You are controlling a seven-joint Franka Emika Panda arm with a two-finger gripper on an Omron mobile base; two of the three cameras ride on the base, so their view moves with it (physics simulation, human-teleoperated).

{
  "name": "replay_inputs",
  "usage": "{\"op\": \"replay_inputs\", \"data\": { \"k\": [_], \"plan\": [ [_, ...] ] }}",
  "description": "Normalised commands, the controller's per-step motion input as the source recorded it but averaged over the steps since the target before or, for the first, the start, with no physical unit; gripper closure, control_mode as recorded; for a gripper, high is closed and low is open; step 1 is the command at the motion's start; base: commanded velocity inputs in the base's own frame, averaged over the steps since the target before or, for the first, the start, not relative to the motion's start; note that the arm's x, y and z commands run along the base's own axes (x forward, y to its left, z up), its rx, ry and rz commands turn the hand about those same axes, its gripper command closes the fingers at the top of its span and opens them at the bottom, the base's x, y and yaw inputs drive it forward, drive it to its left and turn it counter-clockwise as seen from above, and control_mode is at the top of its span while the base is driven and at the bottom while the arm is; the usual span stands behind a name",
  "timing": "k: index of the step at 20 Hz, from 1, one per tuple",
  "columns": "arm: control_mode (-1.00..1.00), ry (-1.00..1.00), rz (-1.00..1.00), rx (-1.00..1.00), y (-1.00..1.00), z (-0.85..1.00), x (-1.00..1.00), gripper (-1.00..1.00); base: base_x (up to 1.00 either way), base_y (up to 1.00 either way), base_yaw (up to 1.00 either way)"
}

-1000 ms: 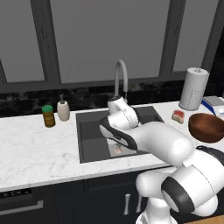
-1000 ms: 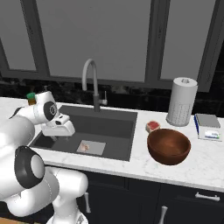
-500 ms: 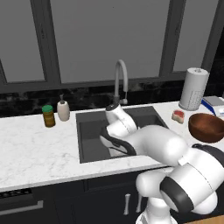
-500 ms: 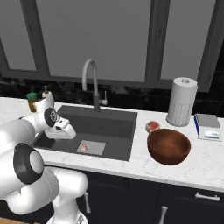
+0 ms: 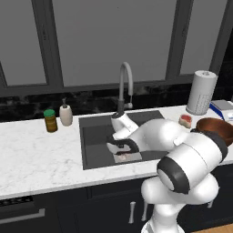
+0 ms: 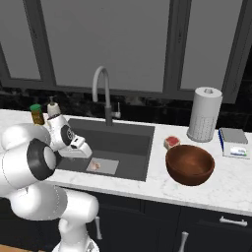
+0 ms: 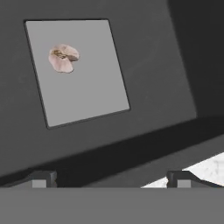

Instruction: Pick the garlic from the sink and place it in the bowl. Then pick the bowl and place it in the microwave. Then close the microwave door and press the start button.

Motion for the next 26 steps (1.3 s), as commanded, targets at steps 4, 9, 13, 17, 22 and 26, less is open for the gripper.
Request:
{"op": "replay_inputs", "data": {
  "k": [4, 9, 13, 17, 22, 26],
  "plan": [
    [-1.00, 0.00, 0.00, 0.00, 0.00, -0.28, 0.25, -1.00, 0.00, 0.00, 0.00],
    [-1.00, 0.01, 0.00, 0.00, 0.00, -0.26, 0.12, -1.00, 0.00, 0.00, 0.00],
    [-1.00, 0.00, 0.00, 0.00, 0.00, -0.29, 0.04, -1.00, 0.00, 0.00, 0.00],
    [-1.00, 0.00, 0.00, 0.00, 0.00, -0.23, 0.06, -1.00, 0.00, 0.00, 0.00],
    [-1.00, 0.00, 0.00, 0.00, 0.00, -0.22, 0.14, -1.00, 0.00, 0.00, 0.00],
    [-1.00, 0.00, 0.00, 0.00, -0.02, -0.23, 0.31, -1.00, 0.00, 0.00, 0.00]
  ]
}}
